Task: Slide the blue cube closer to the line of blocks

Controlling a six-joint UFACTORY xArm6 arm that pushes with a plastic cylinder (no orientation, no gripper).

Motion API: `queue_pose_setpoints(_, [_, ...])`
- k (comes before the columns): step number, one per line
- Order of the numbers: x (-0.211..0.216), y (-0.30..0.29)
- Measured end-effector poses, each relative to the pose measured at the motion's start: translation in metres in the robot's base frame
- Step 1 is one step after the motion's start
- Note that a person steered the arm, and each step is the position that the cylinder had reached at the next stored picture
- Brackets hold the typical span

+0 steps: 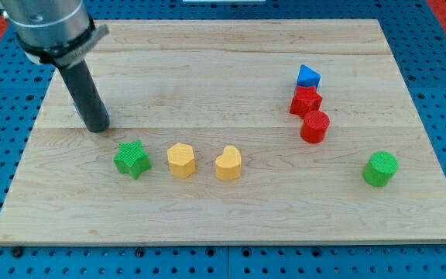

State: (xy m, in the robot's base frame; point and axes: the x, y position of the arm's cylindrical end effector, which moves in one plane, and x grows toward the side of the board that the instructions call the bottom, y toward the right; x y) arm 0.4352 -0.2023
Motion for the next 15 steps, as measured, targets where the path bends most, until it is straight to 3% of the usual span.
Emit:
queue_pose_setpoints(1, [0.0,-0.051])
queue_pose_setpoints(2, [-0.006,-0.061])
queue_pose_setpoints(4, [-0.05,0.08])
queue_pose_setpoints(6, [-0.033,-0.018])
queue_pose_setpoints(7, [-0.062,0.002])
queue_pose_setpoints(8, [-0.092,0.072])
queue_pose_setpoints(10, [-0.108,0.187])
queue_pose_setpoints(11, [-0.122,0.199])
queue_pose_setpoints(12, [-0.146,0.173])
queue_pose_setpoints(13, [-0.15,0.225])
queue_pose_setpoints(15, [-0.13,0.177])
